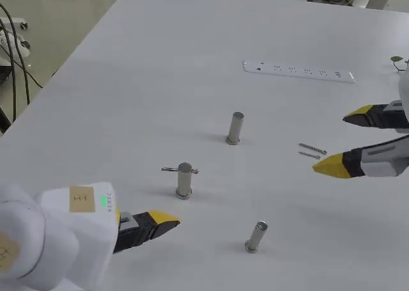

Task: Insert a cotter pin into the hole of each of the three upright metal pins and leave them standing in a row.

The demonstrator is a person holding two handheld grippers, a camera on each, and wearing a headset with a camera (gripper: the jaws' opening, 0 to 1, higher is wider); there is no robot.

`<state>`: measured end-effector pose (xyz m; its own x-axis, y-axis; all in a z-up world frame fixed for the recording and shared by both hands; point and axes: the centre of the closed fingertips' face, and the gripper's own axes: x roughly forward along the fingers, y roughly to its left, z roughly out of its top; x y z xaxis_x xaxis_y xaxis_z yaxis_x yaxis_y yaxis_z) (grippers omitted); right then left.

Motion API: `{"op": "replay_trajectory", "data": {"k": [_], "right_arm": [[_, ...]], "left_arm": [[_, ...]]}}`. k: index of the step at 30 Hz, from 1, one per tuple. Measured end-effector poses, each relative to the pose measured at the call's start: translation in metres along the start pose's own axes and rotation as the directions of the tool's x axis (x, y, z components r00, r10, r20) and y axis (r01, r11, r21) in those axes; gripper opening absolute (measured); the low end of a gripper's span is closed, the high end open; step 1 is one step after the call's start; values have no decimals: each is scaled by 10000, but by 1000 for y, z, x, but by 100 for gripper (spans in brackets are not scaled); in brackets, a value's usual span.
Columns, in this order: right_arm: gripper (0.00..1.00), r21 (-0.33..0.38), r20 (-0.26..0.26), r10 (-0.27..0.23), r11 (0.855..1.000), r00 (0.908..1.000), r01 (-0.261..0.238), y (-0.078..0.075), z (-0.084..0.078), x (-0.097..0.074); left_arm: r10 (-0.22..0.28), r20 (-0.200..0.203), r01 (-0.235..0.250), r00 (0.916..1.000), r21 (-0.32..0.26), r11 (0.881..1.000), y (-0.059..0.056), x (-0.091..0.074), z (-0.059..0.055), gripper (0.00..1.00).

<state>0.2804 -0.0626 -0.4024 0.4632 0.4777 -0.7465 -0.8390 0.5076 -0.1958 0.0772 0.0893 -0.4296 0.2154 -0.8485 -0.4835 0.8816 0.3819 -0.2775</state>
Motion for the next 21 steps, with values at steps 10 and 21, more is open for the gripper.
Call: {"op": "replay_trajectory", "data": {"k": [10,21], "right_arm": [[41,-627,-1036,687,9952,9922,-755,-10,-7,22],[25,-831,-2122,1058,9886,9715,-1258,-20,-34,46]], "left_arm": [[425,386,-421,9984,-114,9990,7,-12,5,98],[1053,613,-1029,9925,-420,9938,14,-28,5,97]]}}
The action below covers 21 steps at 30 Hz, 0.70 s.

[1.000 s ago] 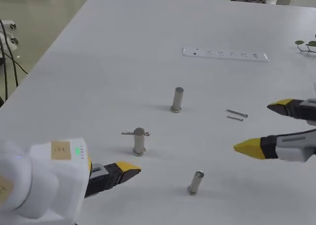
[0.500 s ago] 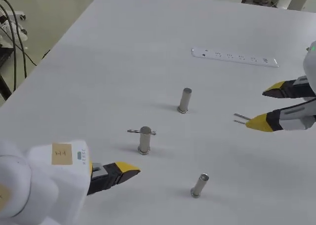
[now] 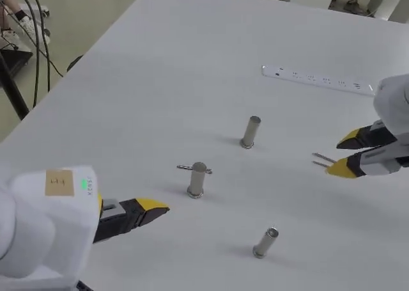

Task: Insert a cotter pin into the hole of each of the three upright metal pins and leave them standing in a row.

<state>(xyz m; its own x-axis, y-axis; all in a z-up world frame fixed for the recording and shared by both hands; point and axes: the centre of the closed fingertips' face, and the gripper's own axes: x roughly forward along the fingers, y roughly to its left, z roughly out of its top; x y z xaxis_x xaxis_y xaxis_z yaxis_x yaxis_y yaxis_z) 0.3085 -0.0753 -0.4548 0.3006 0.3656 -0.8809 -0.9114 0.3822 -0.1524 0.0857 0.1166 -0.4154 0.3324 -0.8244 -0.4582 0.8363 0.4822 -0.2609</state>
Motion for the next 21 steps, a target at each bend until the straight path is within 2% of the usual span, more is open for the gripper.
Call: {"op": "replay_trajectory", "data": {"k": [4,7,8,12,16,21], "right_arm": [[20,-38,-241,206,9998,9995,-207,-4,-4,5],[13,-88,-353,672,9977,9971,-676,0,-5,9],[12,-81,-387,664,9977,9970,-667,-1,-5,10],[13,-293,-873,746,9966,9934,-774,-3,-12,17],[13,-527,-1474,809,9946,9858,-895,-5,-24,23],[13,-242,-1580,982,9944,9825,-1033,-6,-27,28]], "left_arm": [[124,-74,-125,9999,-135,9998,2,-1,-3,96],[268,-191,-271,9995,-175,9995,6,-2,-8,96],[330,-247,-334,9992,-171,9993,8,-3,-10,96],[399,-306,-404,9987,-149,9991,9,-6,-11,95],[428,-319,-435,9986,-201,9989,10,-8,-13,95],[474,-425,-484,9980,-208,9986,9,-8,-17,95]]}}
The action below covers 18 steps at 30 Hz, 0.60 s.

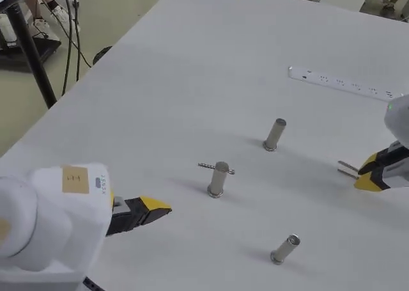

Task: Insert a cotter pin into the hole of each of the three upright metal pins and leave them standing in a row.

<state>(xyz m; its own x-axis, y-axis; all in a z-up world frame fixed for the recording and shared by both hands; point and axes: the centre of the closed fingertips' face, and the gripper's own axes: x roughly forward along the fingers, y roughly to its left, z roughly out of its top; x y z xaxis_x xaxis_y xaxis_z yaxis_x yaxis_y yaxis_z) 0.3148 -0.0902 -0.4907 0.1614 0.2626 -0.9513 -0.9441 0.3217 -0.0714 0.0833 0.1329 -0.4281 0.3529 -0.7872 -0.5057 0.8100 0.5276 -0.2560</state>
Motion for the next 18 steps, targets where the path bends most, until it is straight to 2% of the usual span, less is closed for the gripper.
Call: {"op": "replay_trajectory", "data": {"k": [5,8,13,14,15,18], "right_arm": [[13,-49,-43,49,10000,10000,-49,-2,3,3],[12,-157,-286,109,9998,9995,-114,-2,1,5],[10,6,-265,292,9996,9992,-292,-2,1,5],[8,89,-271,478,9988,9985,-476,1,1,5],[8,26,-262,418,9991,9988,-418,0,1,5],[8,-101,-334,449,9989,9984,-452,1,1,5]], "left_arm": [[-14,-101,14,9999,-26,10000,-1,-1,-3,94],[65,-152,-66,9999,-83,9999,0,-1,-5,94],[68,-154,-70,9999,-131,9999,0,1,-5,94],[41,-171,-43,9998,-124,9999,-1,1,-6,94],[31,-179,-33,9998,-133,9999,-1,2,-6,94],[222,104,-216,9997,-541,9983,4,2,-1,94]]}}
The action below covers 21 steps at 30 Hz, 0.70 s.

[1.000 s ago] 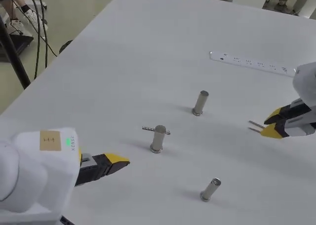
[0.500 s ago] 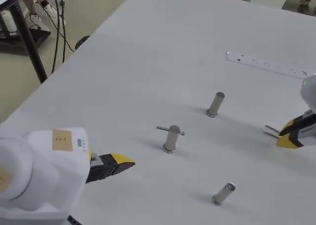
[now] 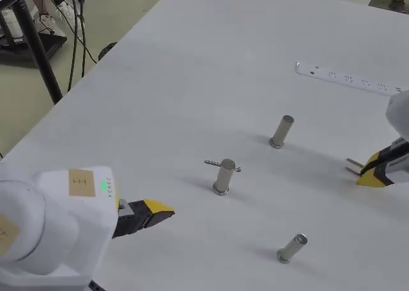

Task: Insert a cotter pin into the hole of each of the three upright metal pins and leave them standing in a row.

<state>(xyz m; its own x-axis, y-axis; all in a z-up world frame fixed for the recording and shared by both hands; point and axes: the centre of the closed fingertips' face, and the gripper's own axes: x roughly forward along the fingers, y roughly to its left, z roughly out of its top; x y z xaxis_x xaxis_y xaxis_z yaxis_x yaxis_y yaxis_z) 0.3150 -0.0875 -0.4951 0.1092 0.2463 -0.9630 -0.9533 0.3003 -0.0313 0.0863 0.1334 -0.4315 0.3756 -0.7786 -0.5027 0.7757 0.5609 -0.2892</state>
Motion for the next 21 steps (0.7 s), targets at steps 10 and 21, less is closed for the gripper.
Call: {"op": "replay_trajectory", "data": {"k": [10,21], "right_arm": [[4,106,10,-48,9999,10000,48,0,0,0],[0,516,60,-673,9964,9977,669,-7,1,0]], "left_arm": [[478,514,-475,9975,-76,9988,14,-4,15,94],[1094,677,-1066,9917,-436,9933,23,-10,15,95]]}}
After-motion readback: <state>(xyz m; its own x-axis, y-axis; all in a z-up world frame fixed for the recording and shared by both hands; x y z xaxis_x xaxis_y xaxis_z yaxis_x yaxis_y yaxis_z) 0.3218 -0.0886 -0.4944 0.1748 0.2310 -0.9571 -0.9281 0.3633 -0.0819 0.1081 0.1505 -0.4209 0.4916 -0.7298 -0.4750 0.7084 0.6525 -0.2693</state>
